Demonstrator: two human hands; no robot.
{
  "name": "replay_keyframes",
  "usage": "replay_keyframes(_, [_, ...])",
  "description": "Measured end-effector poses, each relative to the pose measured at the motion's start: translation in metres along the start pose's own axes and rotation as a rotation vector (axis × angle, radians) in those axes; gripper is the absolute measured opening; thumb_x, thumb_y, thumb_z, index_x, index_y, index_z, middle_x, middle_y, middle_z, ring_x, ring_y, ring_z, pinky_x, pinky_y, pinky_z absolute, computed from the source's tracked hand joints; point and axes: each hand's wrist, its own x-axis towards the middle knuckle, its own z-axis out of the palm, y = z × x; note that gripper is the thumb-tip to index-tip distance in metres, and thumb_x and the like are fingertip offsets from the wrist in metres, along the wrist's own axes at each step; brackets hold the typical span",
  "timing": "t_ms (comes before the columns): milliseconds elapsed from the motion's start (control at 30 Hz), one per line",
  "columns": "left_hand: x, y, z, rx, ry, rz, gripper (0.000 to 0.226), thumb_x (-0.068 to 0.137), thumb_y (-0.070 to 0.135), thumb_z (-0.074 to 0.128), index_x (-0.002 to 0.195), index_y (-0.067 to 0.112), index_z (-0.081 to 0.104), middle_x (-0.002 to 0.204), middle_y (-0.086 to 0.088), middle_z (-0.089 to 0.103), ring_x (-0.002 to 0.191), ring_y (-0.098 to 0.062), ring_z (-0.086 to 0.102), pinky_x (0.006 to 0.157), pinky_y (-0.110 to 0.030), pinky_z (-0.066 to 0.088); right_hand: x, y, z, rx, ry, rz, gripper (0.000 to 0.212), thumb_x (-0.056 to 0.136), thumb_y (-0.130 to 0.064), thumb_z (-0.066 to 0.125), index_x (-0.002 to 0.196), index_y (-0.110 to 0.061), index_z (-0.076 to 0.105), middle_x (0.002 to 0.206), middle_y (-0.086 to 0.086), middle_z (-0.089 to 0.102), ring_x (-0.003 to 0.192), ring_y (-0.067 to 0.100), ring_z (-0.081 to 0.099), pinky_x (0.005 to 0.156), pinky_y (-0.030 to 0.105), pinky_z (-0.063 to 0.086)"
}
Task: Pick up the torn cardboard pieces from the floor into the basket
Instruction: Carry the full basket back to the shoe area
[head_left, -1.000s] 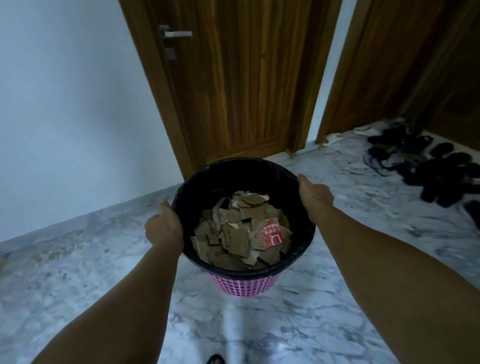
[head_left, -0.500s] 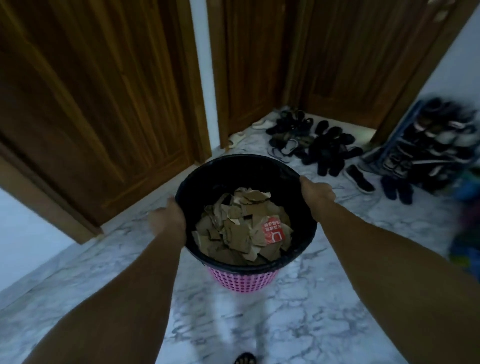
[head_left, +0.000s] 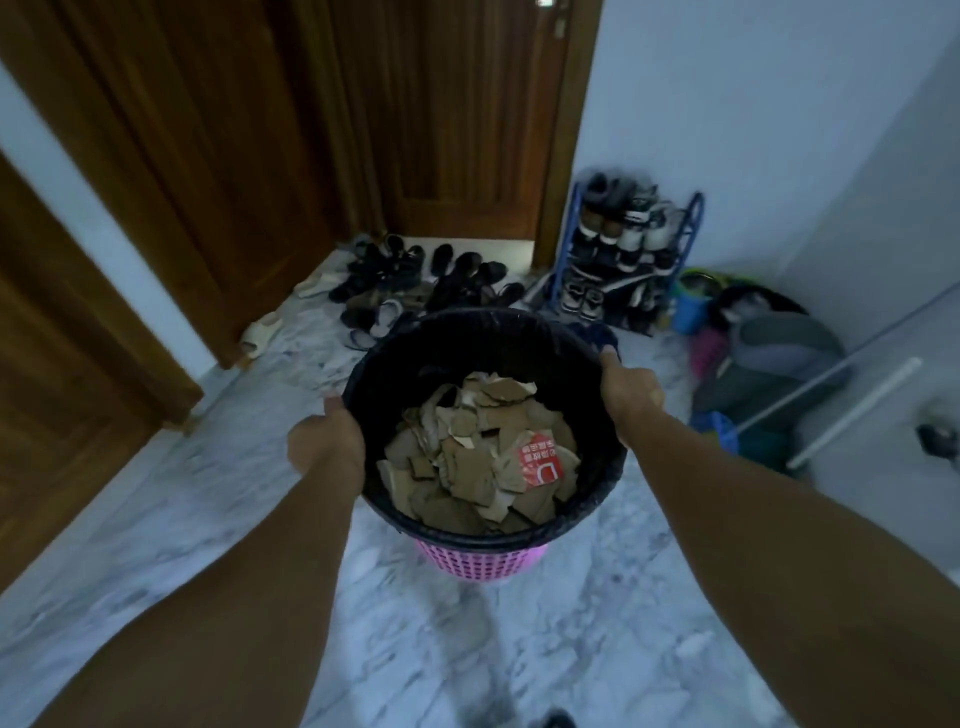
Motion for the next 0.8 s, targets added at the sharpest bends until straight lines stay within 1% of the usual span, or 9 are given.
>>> replay_keyframes(67, [-0.025, 0.016, 0.043, -0.009, -0.025, 0.045, 0.066, 0.100, 0.046, 0.039, 0.133, -0.010, 0.047, 0.138, -0.026, 0.049, 0.126, -0.038, 0.048, 0.103, -0.038, 0.038, 0.034, 0.010, -0.024, 0.044, 0.029, 0.022, 0.081, 0.095, -0.060, 0.040, 0.142, 0.005, 0.039, 0.143, 0.024, 0.046, 0.128, 0.038, 0.047, 0.107, 0.040, 0.039])
replay_keyframes(167, [-0.037, 0.032, 0.112, 0.010, -0.089, 0.071, 0.065, 0.098, 0.047, 0.043, 0.129, -0.009, 0.051, 0.136, -0.026, 0.051, 0.123, -0.038, 0.051, 0.102, -0.039, 0.040, 0.087, 0.023, -0.060, 0.090, 0.070, 0.041, 0.071, 0.099, -0.052, 0.039, 0.146, 0.000, 0.035, 0.145, 0.023, 0.043, 0.130, 0.038, 0.045, 0.109, 0.040, 0.037])
replay_keyframes(333, [-0.059, 0.048, 0.207, 0.059, -0.159, 0.125, 0.067, 0.097, 0.051, 0.044, 0.119, -0.010, 0.059, 0.126, -0.027, 0.058, 0.114, -0.037, 0.055, 0.095, -0.037, 0.042, 0.153, 0.045, -0.107, 0.100, 0.125, 0.152, 0.089, 0.085, -0.067, 0.048, 0.140, 0.003, 0.041, 0.140, 0.023, 0.048, 0.122, 0.040, 0.051, 0.104, 0.047, 0.043])
replay_keyframes(500, [-0.071, 0.066, 0.310, 0.162, -0.260, 0.137, 0.069, 0.096, 0.051, 0.044, 0.121, -0.012, 0.056, 0.131, -0.029, 0.054, 0.118, -0.038, 0.052, 0.097, -0.037, 0.040, 0.230, 0.068, -0.144, 0.112, 0.202, 0.235, 0.086, 0.086, -0.063, 0.052, 0.136, 0.007, 0.045, 0.137, 0.024, 0.051, 0.120, 0.040, 0.053, 0.101, 0.044, 0.046])
replay_keyframes(533, [-0.073, 0.068, 0.315, 0.180, -0.284, 0.141, 0.065, 0.097, 0.050, 0.043, 0.113, -0.011, 0.060, 0.130, -0.029, 0.054, 0.118, -0.038, 0.052, 0.097, -0.036, 0.040, 0.235, 0.071, -0.145, 0.106, 0.209, 0.244, 0.086, 0.086, -0.063, 0.052, 0.136, 0.006, 0.046, 0.136, 0.024, 0.052, 0.120, 0.040, 0.054, 0.100, 0.043, 0.046])
replay_keyframes(600, [-0.076, 0.075, 0.359, 0.219, -0.340, 0.149, 0.058, 0.098, 0.050, 0.040, 0.083, -0.001, 0.062, 0.127, -0.028, 0.056, 0.115, -0.037, 0.054, 0.093, -0.033, 0.039, 0.265, 0.083, -0.158, 0.115, 0.236, 0.280, 0.083, 0.087, -0.063, 0.052, 0.135, 0.004, 0.048, 0.134, 0.022, 0.054, 0.117, 0.039, 0.055, 0.095, 0.040, 0.047])
replay_keyframes(633, [-0.077, 0.075, 0.374, 0.237, -0.351, 0.136, 0.059, 0.098, 0.051, 0.040, 0.081, -0.001, 0.062, 0.125, -0.028, 0.057, 0.114, -0.036, 0.054, 0.091, -0.032, 0.039, 0.276, 0.089, -0.164, 0.114, 0.250, 0.299, 0.081, 0.087, -0.062, 0.052, 0.134, 0.004, 0.049, 0.132, 0.022, 0.055, 0.116, 0.039, 0.056, 0.093, 0.039, 0.047])
replay_keyframes(733, [-0.081, 0.073, 0.432, 0.251, -0.379, 0.144, 0.069, 0.095, 0.054, 0.043, 0.113, -0.010, 0.063, 0.124, -0.028, 0.059, 0.113, -0.037, 0.056, 0.095, -0.035, 0.041, 0.315, 0.110, -0.182, 0.151, 0.284, 0.363, 0.089, 0.083, -0.066, 0.054, 0.136, 0.004, 0.047, 0.135, 0.023, 0.053, 0.119, 0.040, 0.054, 0.099, 0.042, 0.047])
replay_keyframes(800, [-0.087, 0.067, 0.465, 0.282, -0.387, 0.166, 0.068, 0.095, 0.054, 0.043, 0.106, -0.009, 0.066, 0.115, -0.027, 0.063, 0.107, -0.037, 0.059, 0.092, -0.036, 0.043, 0.336, 0.126, -0.195, 0.144, 0.289, 0.393, 0.091, 0.084, -0.067, 0.052, 0.140, 0.005, 0.044, 0.140, 0.024, 0.049, 0.123, 0.040, 0.051, 0.104, 0.042, 0.043])
